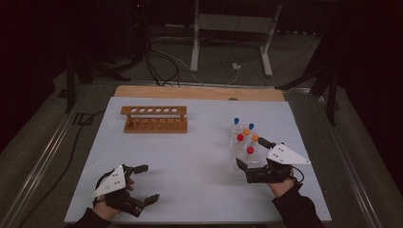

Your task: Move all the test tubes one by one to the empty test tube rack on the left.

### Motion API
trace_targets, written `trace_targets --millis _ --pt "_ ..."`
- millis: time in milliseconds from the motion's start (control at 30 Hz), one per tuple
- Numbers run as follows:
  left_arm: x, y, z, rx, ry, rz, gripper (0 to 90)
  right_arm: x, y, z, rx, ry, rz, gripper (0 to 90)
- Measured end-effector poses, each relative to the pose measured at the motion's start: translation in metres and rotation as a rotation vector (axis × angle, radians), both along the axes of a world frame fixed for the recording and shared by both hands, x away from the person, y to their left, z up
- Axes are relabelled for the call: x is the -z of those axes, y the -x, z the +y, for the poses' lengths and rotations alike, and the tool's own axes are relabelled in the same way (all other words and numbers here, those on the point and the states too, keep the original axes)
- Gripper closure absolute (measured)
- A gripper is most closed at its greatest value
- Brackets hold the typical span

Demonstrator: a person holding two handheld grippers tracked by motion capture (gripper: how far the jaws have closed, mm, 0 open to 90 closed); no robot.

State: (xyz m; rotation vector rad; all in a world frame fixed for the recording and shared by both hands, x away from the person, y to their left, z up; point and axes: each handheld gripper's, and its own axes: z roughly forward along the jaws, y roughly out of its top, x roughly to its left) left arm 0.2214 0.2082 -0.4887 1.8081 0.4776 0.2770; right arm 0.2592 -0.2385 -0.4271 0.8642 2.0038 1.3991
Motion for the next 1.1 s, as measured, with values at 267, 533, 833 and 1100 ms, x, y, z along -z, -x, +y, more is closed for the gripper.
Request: trace_targets --millis 267,533,833,1100 --pt "-0.001 0.000 0.001 0.001 0.010 0.000 0.5 0.011 -0.003 0.002 0.068 0.025 0.033 0.0" --pt "-0.001 0.000 0.001 0.003 0.008 0.001 0.5 0.027 -0.004 0.003 0.135 0.085 0.097 1.0" --pt "-0.001 0.000 0.001 0.003 0.014 0.002 0.5 0.037 -0.003 0.000 0.151 0.091 0.172 12.4" --pt "-0.001 0.001 0.001 0.004 0.005 0.003 0.5 0.041 -0.002 0.000 0.199 0.098 0.204 43.0"
